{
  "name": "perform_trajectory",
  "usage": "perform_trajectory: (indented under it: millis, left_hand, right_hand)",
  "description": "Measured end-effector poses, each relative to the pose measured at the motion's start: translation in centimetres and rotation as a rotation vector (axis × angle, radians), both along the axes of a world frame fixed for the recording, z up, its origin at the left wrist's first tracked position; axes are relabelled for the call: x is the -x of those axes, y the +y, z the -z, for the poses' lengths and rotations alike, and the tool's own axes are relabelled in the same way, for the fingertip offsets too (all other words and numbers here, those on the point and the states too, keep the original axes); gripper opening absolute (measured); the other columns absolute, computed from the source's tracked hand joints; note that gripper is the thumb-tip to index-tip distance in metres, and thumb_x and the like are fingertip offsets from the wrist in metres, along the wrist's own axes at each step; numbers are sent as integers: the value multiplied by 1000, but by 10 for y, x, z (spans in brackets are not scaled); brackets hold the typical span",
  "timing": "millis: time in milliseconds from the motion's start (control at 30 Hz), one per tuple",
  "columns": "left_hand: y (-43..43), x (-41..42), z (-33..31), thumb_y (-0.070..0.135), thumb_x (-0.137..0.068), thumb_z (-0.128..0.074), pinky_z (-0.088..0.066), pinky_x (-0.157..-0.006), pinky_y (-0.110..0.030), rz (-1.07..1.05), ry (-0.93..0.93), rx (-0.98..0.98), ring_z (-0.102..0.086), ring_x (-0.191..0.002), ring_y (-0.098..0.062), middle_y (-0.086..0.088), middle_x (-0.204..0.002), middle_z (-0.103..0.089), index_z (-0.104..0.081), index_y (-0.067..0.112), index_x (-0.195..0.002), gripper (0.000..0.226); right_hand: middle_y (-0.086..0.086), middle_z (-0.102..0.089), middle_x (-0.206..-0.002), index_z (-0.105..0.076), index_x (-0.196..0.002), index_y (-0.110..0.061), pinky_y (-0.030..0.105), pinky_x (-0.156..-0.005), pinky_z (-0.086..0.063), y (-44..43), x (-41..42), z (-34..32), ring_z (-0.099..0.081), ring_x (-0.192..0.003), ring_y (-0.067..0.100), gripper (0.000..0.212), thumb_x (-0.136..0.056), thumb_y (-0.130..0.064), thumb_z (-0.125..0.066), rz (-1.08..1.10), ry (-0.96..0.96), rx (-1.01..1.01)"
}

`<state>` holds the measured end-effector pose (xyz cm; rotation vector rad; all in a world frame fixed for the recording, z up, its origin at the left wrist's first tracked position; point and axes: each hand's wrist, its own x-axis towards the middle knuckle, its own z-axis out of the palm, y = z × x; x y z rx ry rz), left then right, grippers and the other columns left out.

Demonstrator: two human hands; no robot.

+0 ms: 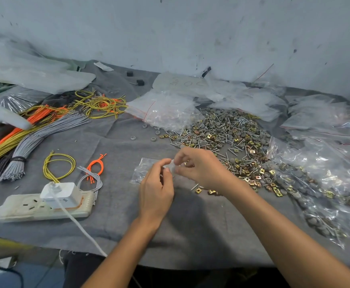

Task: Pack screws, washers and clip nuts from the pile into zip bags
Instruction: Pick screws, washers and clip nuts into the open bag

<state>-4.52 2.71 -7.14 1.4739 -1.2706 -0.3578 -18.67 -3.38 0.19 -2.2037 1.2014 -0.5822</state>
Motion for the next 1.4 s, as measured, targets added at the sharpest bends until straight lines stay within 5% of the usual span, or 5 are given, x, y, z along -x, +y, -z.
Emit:
perform_trajectory:
  millis: [200, 300, 600, 933, 1400]
  left_hand:
    - [1, 1, -1, 17, -99, -53, -41, -72, -22, -13, 3, 7, -59, -81, -7, 14, -92, -66, -67, 22, -117, 23]
    - [0, 0, 0, 15, -99, -54, -39, -71, -20, -15, -3, 8, -57, -79, -4, 13, -91, -66, -67, 22, -117, 23]
    - [3, 1, -3, 21, -98, -52, -38, -71, -18, -16, -7, -3, -57, -80, -3, 13, -90, -66, -67, 22, -117, 24]
    - [2, 2, -2, 26, -97, -49, -42, -74, -21, -8, -4, 7, -59, -84, -3, 14, -94, -67, -66, 24, -117, 27]
    - [2, 1, -1, 11, -99, -56, -41, -77, -21, -23, -24, 2, -63, -92, -11, 11, -104, -70, -67, 20, -118, 24]
  right_hand:
    - [-15, -61, -63, -67, -80, -32, 25, -60, -47, 3, 40, 2, -58, -65, 2, 19, -90, -48, -68, 123, 362, 79]
    - [-11, -64, -87, -69, -89, -32, 33, -70, -50, 9, 46, 15, -60, -85, 13, 22, -89, -53, -65, 54, 596, 66]
    - [-11, -66, -91, -70, -95, -26, 34, -76, -51, 11, 42, 28, -62, -89, 16, 9, -94, -28, -62, -28, 499, 67]
    - [5, -72, -82, -71, -94, -16, 41, -67, -54, 25, 42, 19, -66, -74, 22, 13, -91, -4, -72, 75, -387, -115]
    - [-9, -72, -87, -72, -95, -22, 26, -81, -54, 7, -4, 14, -67, -84, 7, 10, -88, -15, -73, 47, 31, -6]
